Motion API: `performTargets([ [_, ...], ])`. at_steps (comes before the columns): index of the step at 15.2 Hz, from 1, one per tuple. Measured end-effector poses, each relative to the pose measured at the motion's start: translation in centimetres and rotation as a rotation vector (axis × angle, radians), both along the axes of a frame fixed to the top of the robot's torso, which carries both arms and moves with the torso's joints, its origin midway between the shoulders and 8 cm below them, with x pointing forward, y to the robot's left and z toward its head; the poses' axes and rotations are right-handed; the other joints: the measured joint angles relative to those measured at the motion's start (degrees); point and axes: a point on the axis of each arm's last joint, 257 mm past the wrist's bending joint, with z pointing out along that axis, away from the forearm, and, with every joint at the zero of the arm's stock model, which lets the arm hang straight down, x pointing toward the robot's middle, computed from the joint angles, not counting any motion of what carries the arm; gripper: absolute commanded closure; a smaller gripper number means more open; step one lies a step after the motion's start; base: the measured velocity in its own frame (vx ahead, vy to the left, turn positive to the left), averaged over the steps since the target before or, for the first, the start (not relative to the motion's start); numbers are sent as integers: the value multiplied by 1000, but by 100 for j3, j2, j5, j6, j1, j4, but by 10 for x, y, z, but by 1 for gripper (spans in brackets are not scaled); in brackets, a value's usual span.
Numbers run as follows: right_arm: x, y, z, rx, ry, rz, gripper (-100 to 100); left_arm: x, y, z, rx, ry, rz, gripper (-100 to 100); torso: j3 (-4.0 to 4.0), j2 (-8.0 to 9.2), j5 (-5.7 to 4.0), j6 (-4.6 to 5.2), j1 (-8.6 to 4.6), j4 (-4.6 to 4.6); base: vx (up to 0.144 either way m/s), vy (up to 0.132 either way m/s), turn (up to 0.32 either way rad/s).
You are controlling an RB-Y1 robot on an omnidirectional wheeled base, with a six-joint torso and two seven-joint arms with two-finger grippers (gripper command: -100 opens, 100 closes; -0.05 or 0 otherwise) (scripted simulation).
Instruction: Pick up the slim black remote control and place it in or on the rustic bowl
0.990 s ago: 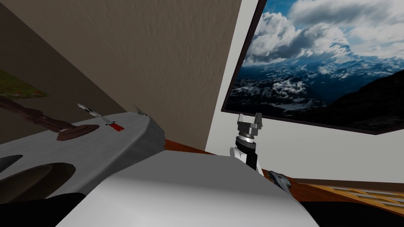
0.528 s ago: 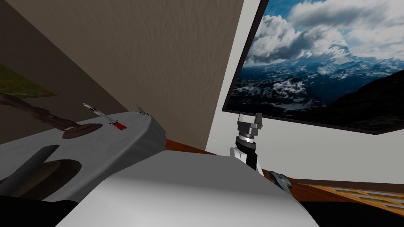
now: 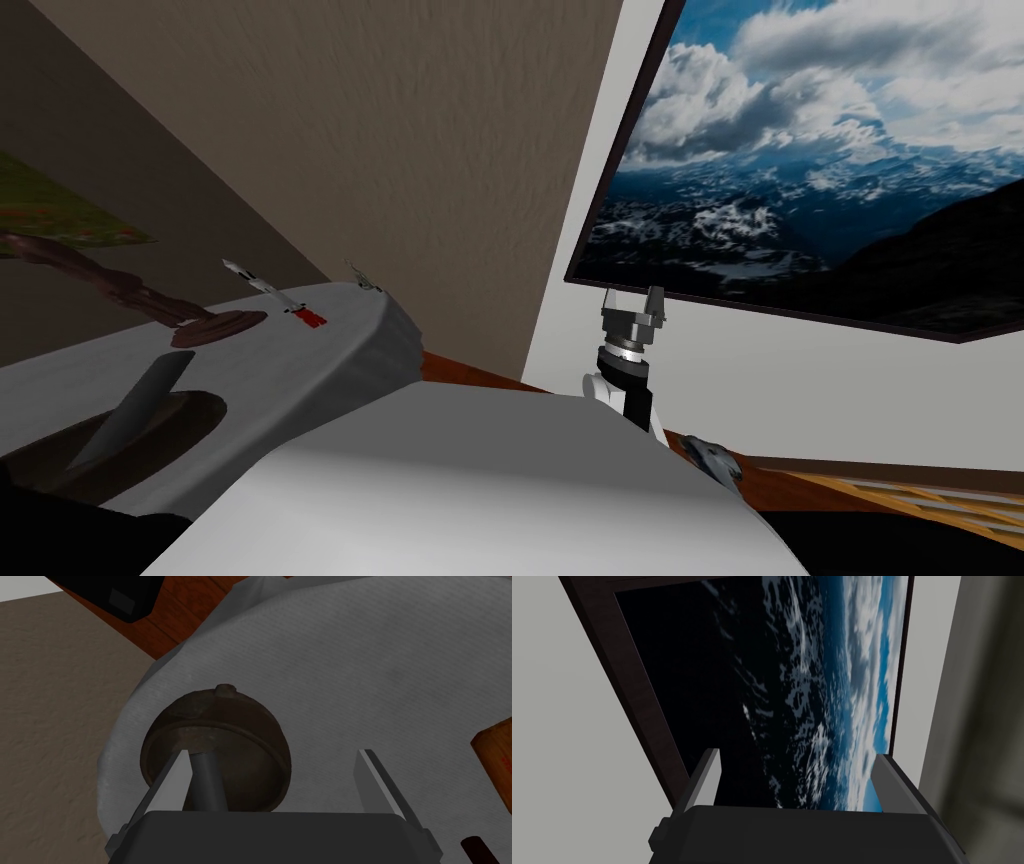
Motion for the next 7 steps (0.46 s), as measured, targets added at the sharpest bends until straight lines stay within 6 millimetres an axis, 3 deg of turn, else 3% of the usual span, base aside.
performTargets([
  [7, 0, 0, 0, 0, 0, 0, 0, 4, 1, 3, 4, -8, -13, -100, -2, -4, 0, 0, -3, -1, -4, 3, 2],
])
